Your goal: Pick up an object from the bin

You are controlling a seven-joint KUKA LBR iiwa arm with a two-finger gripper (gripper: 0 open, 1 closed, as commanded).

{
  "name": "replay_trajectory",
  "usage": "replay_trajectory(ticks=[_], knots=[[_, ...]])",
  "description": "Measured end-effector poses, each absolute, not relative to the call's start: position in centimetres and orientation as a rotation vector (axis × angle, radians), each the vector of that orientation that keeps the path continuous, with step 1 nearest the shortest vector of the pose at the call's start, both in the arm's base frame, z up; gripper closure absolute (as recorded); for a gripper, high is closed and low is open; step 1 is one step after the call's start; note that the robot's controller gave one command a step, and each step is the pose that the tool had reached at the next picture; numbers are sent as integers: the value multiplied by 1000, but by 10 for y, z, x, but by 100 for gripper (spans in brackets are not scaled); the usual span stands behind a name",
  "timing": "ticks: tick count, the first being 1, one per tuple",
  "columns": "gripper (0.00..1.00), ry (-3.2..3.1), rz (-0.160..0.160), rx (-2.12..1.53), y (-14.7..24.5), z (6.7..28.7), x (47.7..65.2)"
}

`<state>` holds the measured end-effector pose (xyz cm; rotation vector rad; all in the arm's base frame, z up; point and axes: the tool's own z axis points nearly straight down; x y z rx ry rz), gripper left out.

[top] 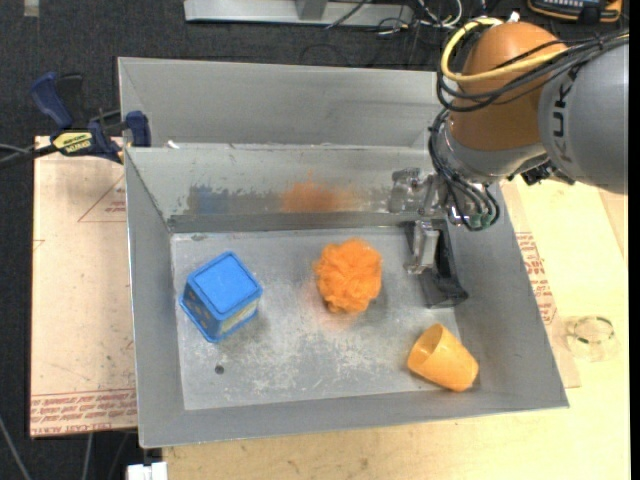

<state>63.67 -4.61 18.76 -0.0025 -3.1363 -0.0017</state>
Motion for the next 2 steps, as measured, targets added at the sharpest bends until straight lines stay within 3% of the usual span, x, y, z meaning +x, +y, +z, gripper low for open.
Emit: replay_trajectory(ticks=[1, 2], knots=[[0, -3144, -1, -1, -46, 193, 638], [0, -3140, -1, 185, -33, 155, 633]])
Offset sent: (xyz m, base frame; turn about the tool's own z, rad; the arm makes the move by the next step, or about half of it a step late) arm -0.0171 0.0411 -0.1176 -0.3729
